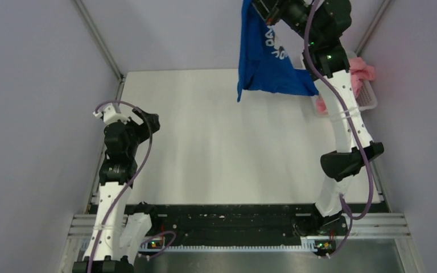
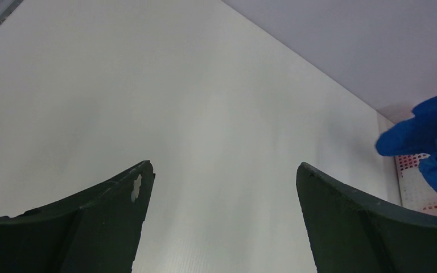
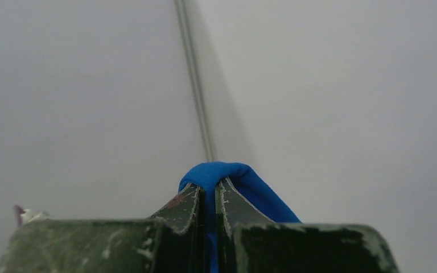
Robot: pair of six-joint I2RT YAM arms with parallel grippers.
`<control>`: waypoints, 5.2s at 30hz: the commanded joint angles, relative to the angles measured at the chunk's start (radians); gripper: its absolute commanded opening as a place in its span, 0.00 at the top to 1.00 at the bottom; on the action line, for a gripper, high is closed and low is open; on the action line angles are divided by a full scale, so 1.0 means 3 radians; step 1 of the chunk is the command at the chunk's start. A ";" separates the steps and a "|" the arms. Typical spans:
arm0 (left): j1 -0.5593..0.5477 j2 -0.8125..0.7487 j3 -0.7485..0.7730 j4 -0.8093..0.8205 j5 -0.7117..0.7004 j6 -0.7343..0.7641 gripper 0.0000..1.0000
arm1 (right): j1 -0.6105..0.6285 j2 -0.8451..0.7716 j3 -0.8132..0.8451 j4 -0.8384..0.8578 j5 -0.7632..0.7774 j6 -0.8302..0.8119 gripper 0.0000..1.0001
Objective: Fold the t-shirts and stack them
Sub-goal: Move the tshirt to the center of the board, then flatten out the tshirt
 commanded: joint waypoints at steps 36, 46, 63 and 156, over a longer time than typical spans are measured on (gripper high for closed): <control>0.0005 0.0559 -0.0328 -0.0996 0.0359 -0.0343 0.01 | 0.0608 -0.1867 -0.4759 -0.0556 0.2917 0.0125 0.01; -0.0001 0.0802 -0.0819 -0.0931 0.0558 -0.0429 0.12 | 0.1519 -0.1788 -0.5149 -0.0780 0.2763 0.0575 0.01; -0.0556 0.1792 -0.0552 -0.0630 0.0296 -0.0497 0.34 | 0.1822 -0.1777 -0.5260 -0.0884 0.2473 0.0603 0.02; -0.0859 0.0516 0.4478 -0.0934 0.0512 0.0456 1.00 | 0.1163 -0.2750 -0.0995 -0.1286 0.1236 -0.0826 1.00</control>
